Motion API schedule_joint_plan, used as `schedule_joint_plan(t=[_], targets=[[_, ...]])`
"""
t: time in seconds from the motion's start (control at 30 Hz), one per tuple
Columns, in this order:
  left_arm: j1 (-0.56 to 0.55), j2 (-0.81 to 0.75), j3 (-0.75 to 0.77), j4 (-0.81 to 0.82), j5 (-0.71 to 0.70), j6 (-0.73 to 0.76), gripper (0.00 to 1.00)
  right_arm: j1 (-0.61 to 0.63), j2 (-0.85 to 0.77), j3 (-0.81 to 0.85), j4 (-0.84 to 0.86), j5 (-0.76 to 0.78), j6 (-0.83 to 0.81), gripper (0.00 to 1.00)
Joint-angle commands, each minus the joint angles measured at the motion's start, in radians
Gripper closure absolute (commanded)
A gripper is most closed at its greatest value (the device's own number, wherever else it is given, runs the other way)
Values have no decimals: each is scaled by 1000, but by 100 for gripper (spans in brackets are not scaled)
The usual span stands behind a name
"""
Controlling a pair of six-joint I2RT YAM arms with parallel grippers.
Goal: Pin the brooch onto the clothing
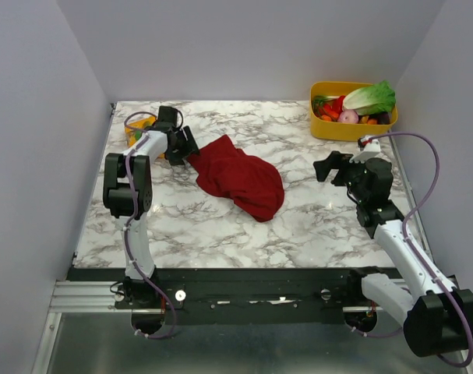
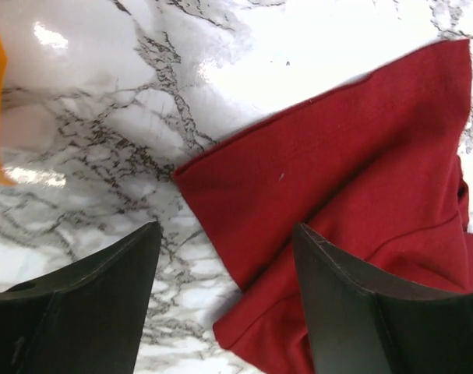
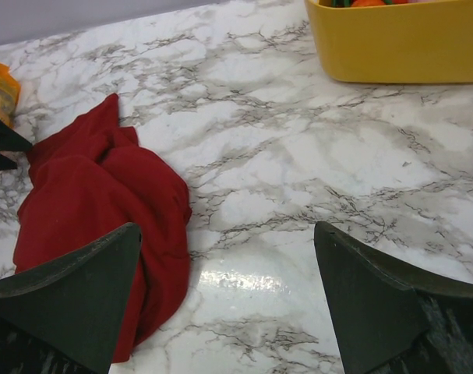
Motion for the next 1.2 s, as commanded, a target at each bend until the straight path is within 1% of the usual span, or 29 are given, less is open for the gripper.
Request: schedule_joint_plan(t=[0.0, 0.03, 0.1, 0.13, 0.2, 0.23, 0.3, 0.33, 0.43, 0.6, 0.67, 0.83, 0.93, 0.97, 1.07, 1.1, 1.17], targets=[[10, 97, 66, 3, 66, -26, 28, 2, 16, 37, -17, -7, 3, 0], [10, 114, 78, -8, 68, -24, 37, 0, 16, 37, -17, -4, 4, 0], [10, 145, 97, -15, 79, -20, 48, 0, 14, 37, -17, 7, 3, 0], [10, 149, 94, -12, 80, -20, 55, 0, 16, 37, -17, 13, 0, 0], [10, 163, 88, -2, 88, -15, 61, 0, 19, 39, -17, 44, -2, 0], [10, 168, 92, -12, 80, -9, 71, 0, 26, 44, -17, 51, -2, 0], [10, 174, 105, -8, 108, 2, 88, 0, 31, 53, -20, 48, -3, 0], [9, 176, 117, -11, 130, 12, 100, 0, 34, 62, -20, 41, -2, 0], [-4, 139, 175, -31, 152, 43, 100, 0, 32, 74, -29, 15, 0, 0], [-57, -25, 347, -117, 103, 112, 100, 0, -3, 87, -47, 1, -11, 0], [-96, -95, 414, -138, 73, 138, 100, 2, -18, 96, -64, -8, -16, 0], [-172, -215, 485, -169, 11, 170, 100, 0, -53, 143, -103, -56, -20, 0], [-215, -277, 513, -170, -4, 177, 100, 0, -52, 181, -109, -123, -25, 0], [-235, -303, 534, -173, -7, 180, 100, 0, -49, 194, -109, -177, -25, 0], [-266, -344, 578, -180, -32, 189, 100, 2, -20, 238, -143, -264, -8, 0], [-280, -357, 585, -181, -32, 192, 100, 5, -9, 249, -144, -307, 3, 0], [-294, -396, 579, -180, -29, 198, 100, 9, 14, 277, -147, -338, 6, 0]])
